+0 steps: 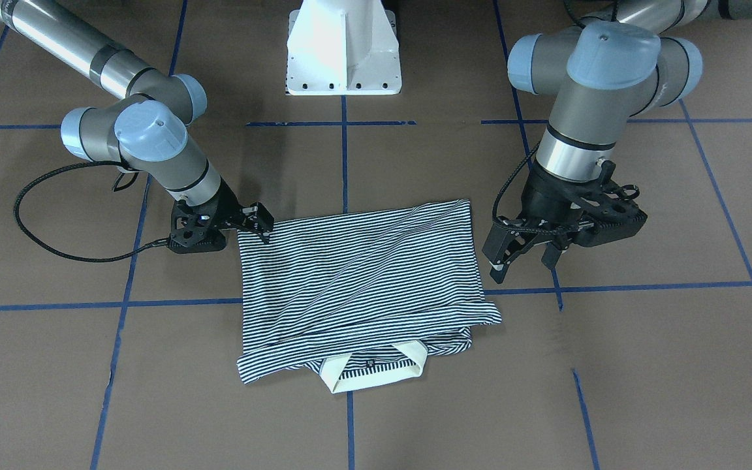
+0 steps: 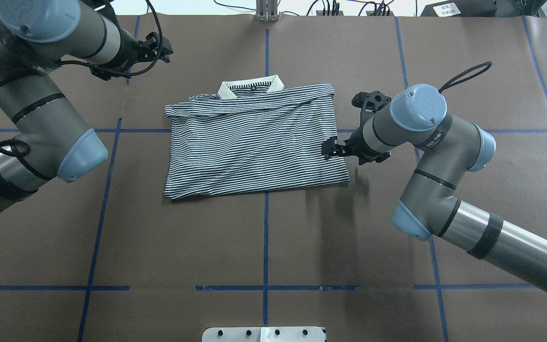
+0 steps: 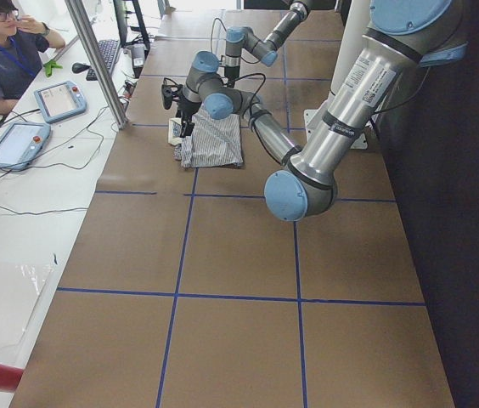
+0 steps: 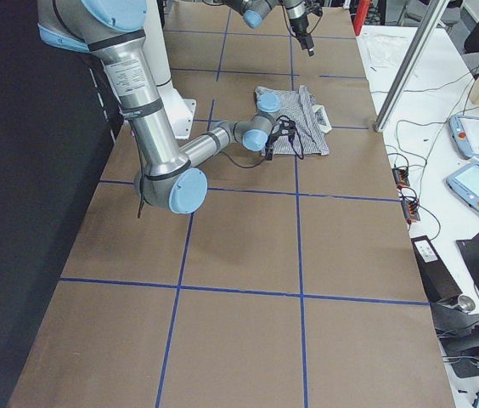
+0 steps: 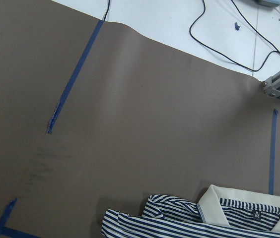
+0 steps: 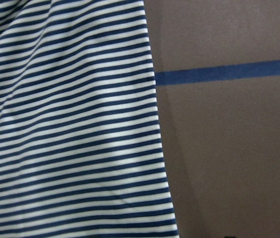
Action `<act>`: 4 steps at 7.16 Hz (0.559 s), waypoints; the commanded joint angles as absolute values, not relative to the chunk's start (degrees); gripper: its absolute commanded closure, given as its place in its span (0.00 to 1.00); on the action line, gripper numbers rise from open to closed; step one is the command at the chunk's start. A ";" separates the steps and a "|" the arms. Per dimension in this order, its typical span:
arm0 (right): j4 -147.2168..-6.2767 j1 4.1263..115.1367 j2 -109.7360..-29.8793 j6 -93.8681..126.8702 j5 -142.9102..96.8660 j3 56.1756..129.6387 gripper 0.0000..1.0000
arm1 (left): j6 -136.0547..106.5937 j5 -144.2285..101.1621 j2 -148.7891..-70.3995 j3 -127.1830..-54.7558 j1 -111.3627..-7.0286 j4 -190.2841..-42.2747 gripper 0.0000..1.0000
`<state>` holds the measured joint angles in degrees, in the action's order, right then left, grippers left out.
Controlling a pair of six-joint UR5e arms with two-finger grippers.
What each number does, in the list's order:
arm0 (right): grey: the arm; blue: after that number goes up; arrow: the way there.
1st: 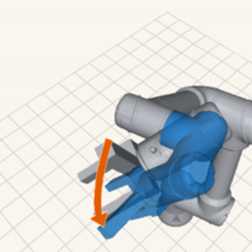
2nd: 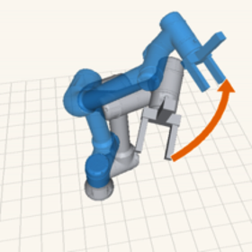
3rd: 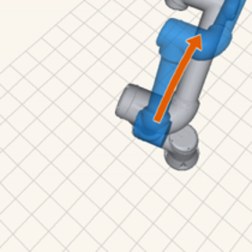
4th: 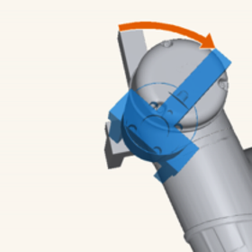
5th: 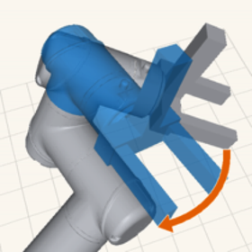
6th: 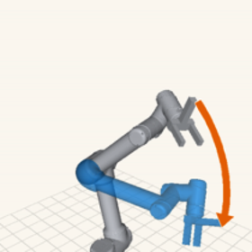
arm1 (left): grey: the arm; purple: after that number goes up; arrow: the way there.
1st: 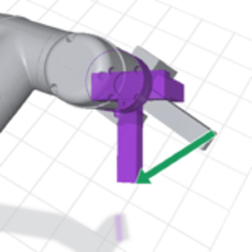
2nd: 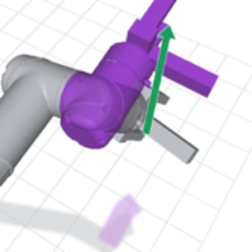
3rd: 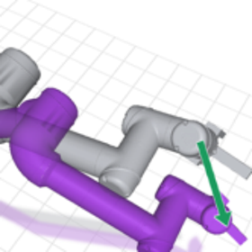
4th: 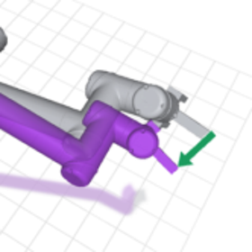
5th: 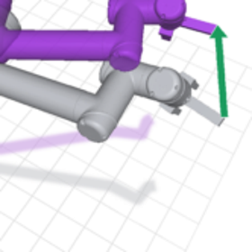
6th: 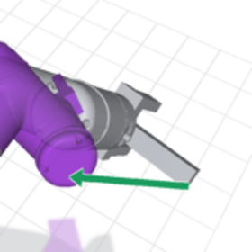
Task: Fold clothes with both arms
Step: 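Move the right gripper down to the folded shirt's side edge while the left arm withdraws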
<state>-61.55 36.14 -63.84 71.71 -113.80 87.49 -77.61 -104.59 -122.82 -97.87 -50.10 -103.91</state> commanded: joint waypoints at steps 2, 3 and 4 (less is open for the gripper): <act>-62.93 35.07 -63.72 71.63 -114.08 87.89 1.00 | -77.61 -104.59 -122.78 -98.00 -50.10 -103.89 0.00; -62.84 35.16 -63.81 71.63 -113.82 87.98 1.00 | -77.69 -104.59 -122.78 -98.09 -50.10 -103.89 0.00; -62.84 35.33 -63.98 71.63 -113.99 88.59 1.00 | -77.70 -104.59 -122.78 -98.26 -50.10 -103.89 0.00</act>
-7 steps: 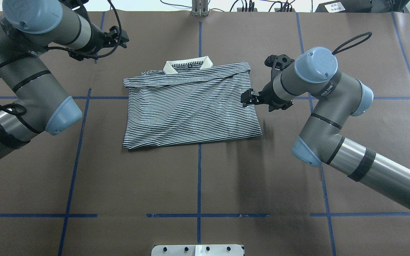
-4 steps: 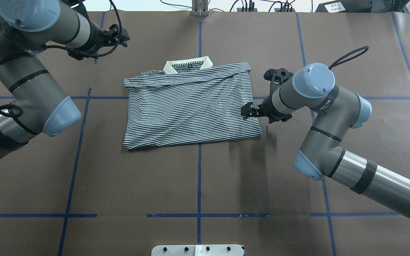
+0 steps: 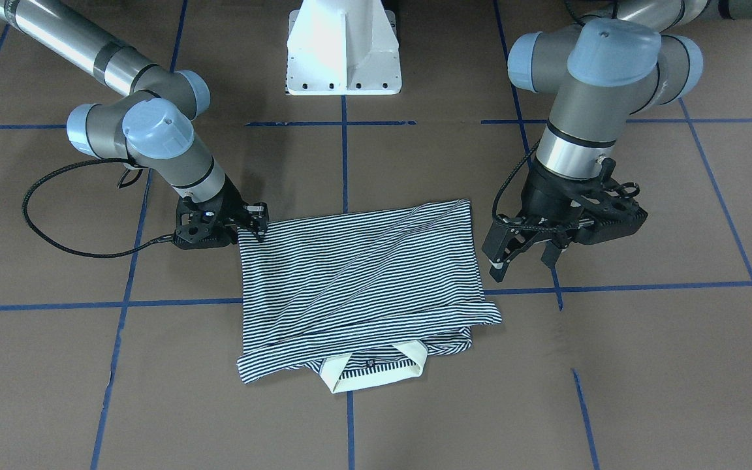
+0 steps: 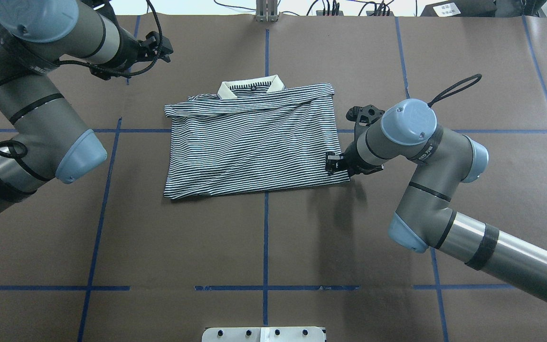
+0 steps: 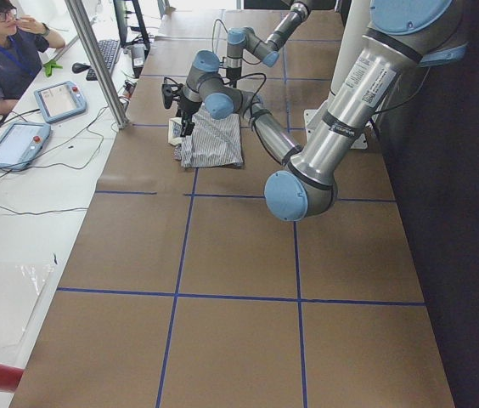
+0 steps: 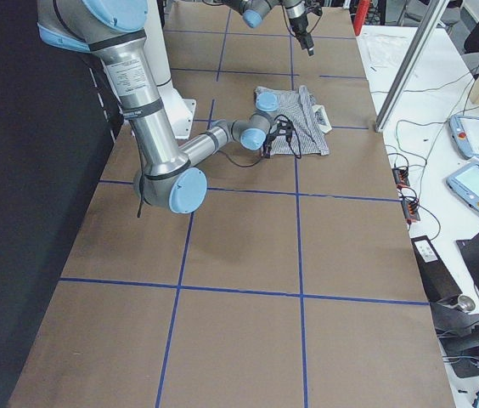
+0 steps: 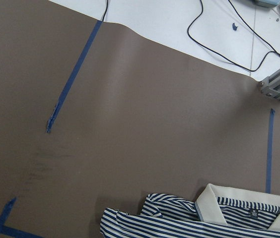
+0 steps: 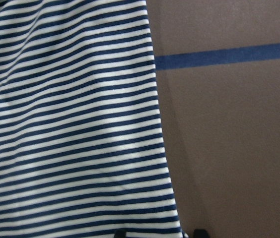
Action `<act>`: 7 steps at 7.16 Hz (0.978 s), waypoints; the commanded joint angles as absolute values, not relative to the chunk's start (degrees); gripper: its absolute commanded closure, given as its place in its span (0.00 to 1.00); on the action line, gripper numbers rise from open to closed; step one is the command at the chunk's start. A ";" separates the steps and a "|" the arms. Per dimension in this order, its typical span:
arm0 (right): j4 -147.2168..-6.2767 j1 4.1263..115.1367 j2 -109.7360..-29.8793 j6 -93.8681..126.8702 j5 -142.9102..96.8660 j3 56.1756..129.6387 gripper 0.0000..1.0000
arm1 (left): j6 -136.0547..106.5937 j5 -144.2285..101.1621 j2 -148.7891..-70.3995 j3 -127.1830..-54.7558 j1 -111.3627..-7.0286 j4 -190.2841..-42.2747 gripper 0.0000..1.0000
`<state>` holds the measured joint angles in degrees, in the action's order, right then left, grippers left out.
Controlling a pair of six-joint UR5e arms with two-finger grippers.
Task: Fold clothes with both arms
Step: 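Move the right gripper down to the folded shirt's side edge while the left arm withdraws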
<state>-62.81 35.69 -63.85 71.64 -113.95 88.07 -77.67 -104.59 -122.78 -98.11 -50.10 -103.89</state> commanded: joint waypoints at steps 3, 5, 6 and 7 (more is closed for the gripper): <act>-63.80 35.16 -66.35 71.63 -115.22 92.80 1.00 | -77.70 -104.59 -122.78 -98.44 -50.10 -103.89 0.00; -72.64 31.67 -71.59 71.72 -115.22 103.46 1.00 | -77.87 -104.59 -122.78 -99.57 -50.01 -103.80 0.00; -75.64 28.42 -77.55 71.72 -115.22 110.93 1.00 | -77.87 -104.59 -122.78 -100.36 -49.66 -103.80 0.00; -76.11 25.43 -83.52 71.89 -115.22 116.49 1.00 | -77.87 -104.59 -122.78 -100.55 -48.96 -103.80 0.00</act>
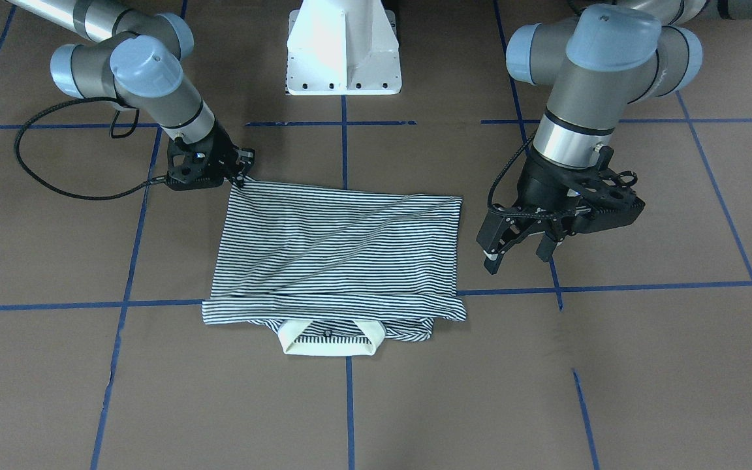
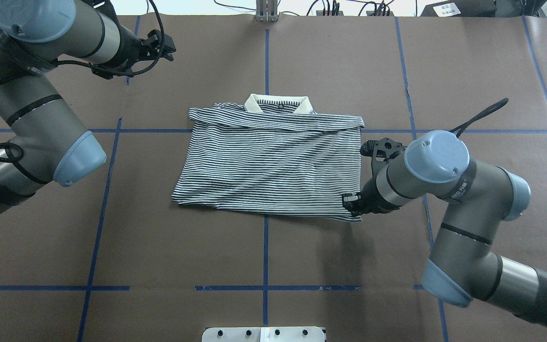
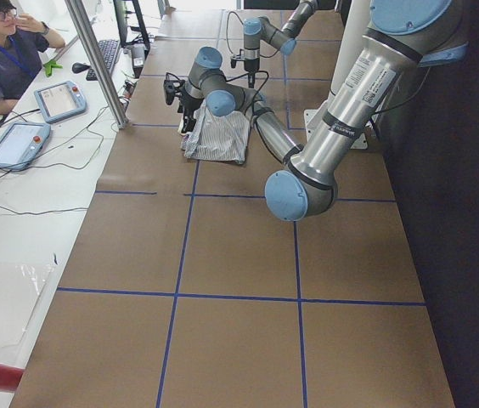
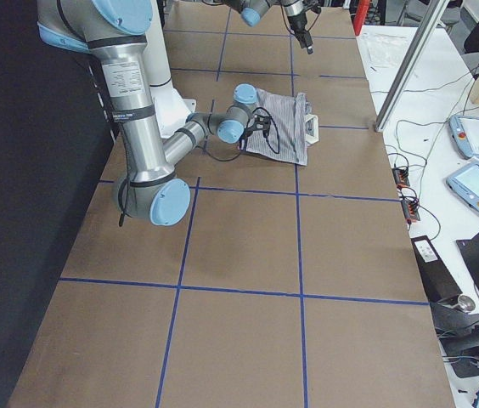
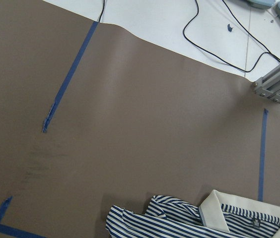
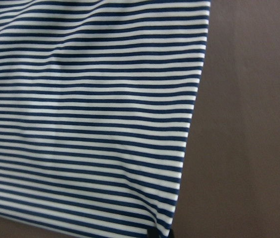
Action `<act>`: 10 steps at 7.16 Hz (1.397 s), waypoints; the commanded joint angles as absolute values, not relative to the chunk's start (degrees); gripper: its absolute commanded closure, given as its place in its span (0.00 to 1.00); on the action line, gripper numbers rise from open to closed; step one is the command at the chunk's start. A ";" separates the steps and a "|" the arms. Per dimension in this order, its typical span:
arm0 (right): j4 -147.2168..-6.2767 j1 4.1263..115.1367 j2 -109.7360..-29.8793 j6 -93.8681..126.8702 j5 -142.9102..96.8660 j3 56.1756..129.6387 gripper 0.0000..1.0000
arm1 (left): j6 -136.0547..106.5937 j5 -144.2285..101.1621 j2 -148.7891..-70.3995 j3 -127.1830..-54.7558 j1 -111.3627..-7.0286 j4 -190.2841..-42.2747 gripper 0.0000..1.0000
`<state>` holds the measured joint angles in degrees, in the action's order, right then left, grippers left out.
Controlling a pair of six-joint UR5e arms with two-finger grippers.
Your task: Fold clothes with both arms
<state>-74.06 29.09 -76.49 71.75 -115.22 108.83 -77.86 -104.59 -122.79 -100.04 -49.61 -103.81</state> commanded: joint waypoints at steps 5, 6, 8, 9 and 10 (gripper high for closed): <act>-75.85 11.09 -94.92 83.20 -114.70 126.03 0.01 | -77.96 -104.59 -121.20 -103.35 -45.18 -103.80 0.00; -75.50 11.25 -94.40 84.36 -114.61 126.73 0.00 | -78.05 -104.68 -120.77 -104.49 -43.09 -103.71 0.00; -75.50 19.12 -87.05 84.37 -114.52 125.87 0.00 | -96.83 -104.68 -116.72 -108.89 -31.00 -103.45 0.02; -75.50 23.51 -84.31 84.11 -114.52 125.60 0.00 | -106.69 -101.28 -116.63 -108.90 -23.72 -101.88 0.08; -75.50 26.77 -82.90 83.68 -114.61 125.07 0.00 | -111.75 -97.51 -116.89 -108.81 -18.60 -99.60 0.10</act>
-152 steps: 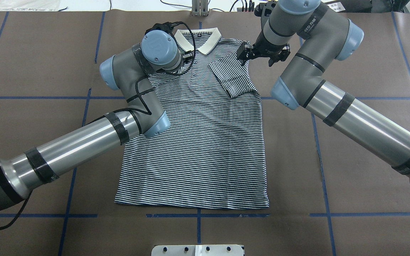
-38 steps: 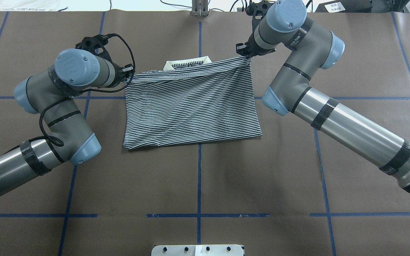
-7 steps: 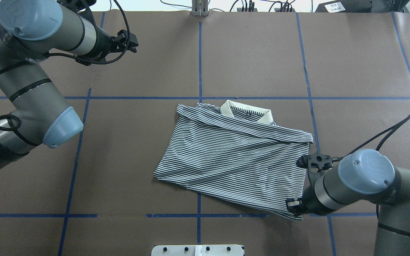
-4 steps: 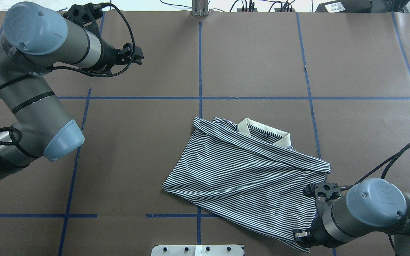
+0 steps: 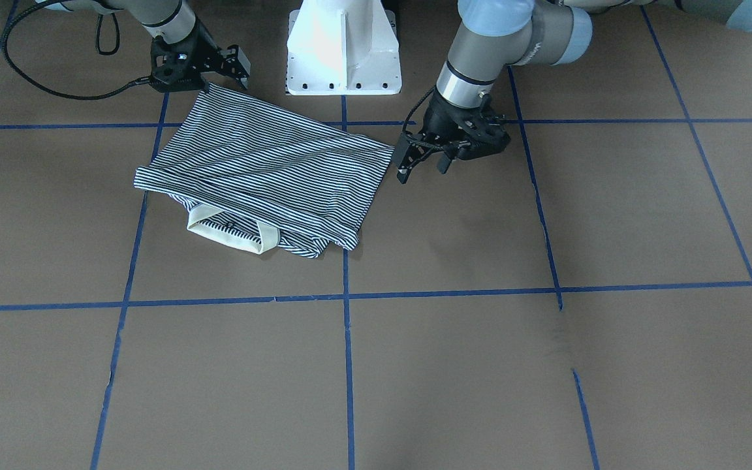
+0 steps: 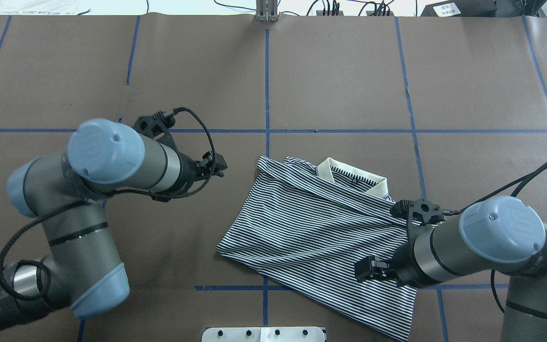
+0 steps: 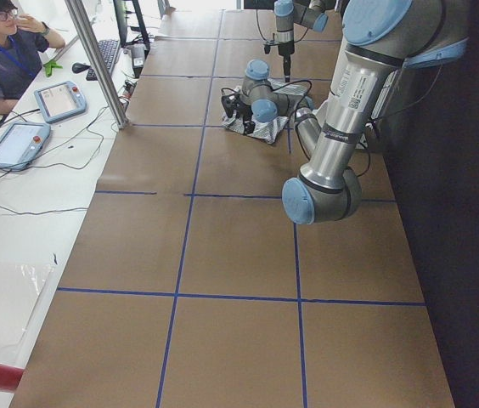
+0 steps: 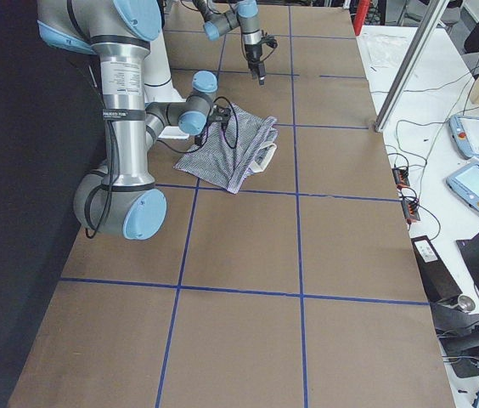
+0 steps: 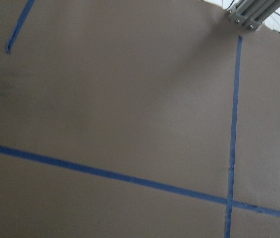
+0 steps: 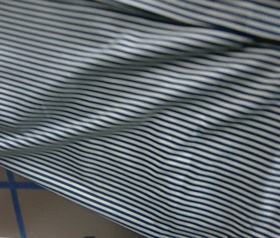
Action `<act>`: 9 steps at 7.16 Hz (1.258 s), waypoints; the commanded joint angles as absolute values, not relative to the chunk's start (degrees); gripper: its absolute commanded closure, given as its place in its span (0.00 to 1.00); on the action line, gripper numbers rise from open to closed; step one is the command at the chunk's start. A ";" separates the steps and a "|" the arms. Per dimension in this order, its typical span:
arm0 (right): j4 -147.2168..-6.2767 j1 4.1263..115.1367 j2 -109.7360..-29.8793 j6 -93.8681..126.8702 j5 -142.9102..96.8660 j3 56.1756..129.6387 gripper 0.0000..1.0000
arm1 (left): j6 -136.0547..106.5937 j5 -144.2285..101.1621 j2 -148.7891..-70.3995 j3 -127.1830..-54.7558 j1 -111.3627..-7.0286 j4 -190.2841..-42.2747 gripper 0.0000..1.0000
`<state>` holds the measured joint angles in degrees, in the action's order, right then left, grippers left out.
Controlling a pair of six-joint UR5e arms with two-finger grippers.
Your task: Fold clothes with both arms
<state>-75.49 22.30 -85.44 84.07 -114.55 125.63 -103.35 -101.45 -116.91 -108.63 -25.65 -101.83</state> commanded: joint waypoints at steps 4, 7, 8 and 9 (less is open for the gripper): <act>-75.50 29.97 -81.65 83.58 -114.52 124.80 0.00 | -115.75 -94.57 -117.86 -105.82 -14.68 -97.03 0.14; -75.50 30.06 -81.65 83.58 -114.52 124.54 0.00 | -115.75 -93.96 -118.12 -105.65 -15.03 -97.03 0.17; -75.50 30.06 -81.65 83.58 -114.52 124.45 0.00 | -115.75 -93.96 -118.21 -105.64 -15.20 -97.12 0.17; -75.50 29.97 -81.65 83.58 -114.52 124.28 0.00 | -115.75 -93.96 -118.65 -105.64 -15.21 -97.12 0.18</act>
<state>-75.50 30.03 -81.65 83.58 -114.51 124.46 -115.75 -93.98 -118.28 -105.67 -15.12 -97.09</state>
